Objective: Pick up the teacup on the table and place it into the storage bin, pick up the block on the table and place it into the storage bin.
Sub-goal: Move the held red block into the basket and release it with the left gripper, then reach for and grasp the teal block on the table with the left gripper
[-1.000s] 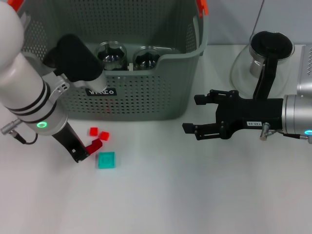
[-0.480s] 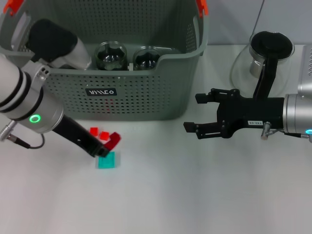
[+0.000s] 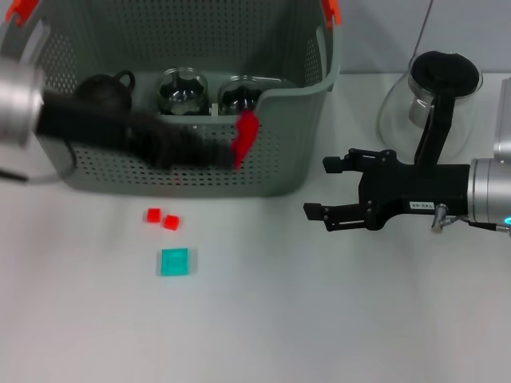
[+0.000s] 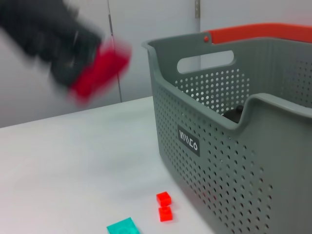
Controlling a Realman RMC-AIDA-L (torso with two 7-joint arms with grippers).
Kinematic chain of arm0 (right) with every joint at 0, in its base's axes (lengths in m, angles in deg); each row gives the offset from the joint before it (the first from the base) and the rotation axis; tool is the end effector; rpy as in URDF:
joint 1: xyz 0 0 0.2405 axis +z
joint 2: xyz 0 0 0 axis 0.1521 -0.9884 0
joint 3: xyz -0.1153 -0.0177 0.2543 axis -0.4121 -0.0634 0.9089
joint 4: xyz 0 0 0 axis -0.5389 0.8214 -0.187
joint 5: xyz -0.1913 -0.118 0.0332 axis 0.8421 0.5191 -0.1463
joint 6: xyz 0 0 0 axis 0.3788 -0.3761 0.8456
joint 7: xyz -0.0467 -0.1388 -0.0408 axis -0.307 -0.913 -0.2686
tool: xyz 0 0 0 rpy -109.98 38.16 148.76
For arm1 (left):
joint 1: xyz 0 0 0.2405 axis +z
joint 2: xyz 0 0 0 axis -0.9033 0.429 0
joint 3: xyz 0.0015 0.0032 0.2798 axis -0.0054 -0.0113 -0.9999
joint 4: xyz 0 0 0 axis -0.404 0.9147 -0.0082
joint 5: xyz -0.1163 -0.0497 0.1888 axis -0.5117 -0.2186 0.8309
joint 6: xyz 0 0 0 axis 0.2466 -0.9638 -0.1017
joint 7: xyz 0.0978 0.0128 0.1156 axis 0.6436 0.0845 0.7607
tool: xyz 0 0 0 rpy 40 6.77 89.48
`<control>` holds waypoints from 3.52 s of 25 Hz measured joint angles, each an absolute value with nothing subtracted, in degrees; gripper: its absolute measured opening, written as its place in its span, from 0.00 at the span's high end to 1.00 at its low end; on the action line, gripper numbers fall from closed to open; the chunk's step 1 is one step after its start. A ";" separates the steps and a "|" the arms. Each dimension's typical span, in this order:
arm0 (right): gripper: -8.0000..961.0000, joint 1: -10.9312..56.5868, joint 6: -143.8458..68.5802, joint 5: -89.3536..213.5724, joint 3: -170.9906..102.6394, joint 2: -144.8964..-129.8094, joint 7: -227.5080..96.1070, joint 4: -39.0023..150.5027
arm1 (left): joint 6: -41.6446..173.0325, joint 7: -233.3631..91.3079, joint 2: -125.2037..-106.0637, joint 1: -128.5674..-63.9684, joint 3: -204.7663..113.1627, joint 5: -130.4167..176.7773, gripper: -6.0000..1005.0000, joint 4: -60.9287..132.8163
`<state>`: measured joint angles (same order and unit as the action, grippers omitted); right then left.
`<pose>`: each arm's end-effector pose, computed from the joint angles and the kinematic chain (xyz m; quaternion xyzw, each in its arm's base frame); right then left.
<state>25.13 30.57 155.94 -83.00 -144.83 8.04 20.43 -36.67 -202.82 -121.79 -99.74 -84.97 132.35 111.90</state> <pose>0.2461 0.3876 -0.0573 -0.9647 0.1302 0.1848 0.1355 -0.1709 0.3596 0.0617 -0.9317 -0.3318 -0.1441 0.0324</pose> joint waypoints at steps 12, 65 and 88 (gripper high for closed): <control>0.05 25.43 31.10 155.67 -83.06 -144.88 8.69 21.34 | -10.74 -203.96 -114.35 -110.33 -84.03 137.81 0.76 96.87; 0.05 27.88 28.18 152.95 -83.77 -144.97 12.43 29.47 | -12.30 -162.62 -123.65 -93.15 -98.65 153.49 0.06 97.21; 0.05 29.16 27.71 151.65 -83.78 -144.88 13.11 29.17 | -8.86 -175.37 -125.05 -96.70 -115.95 165.90 0.18 102.43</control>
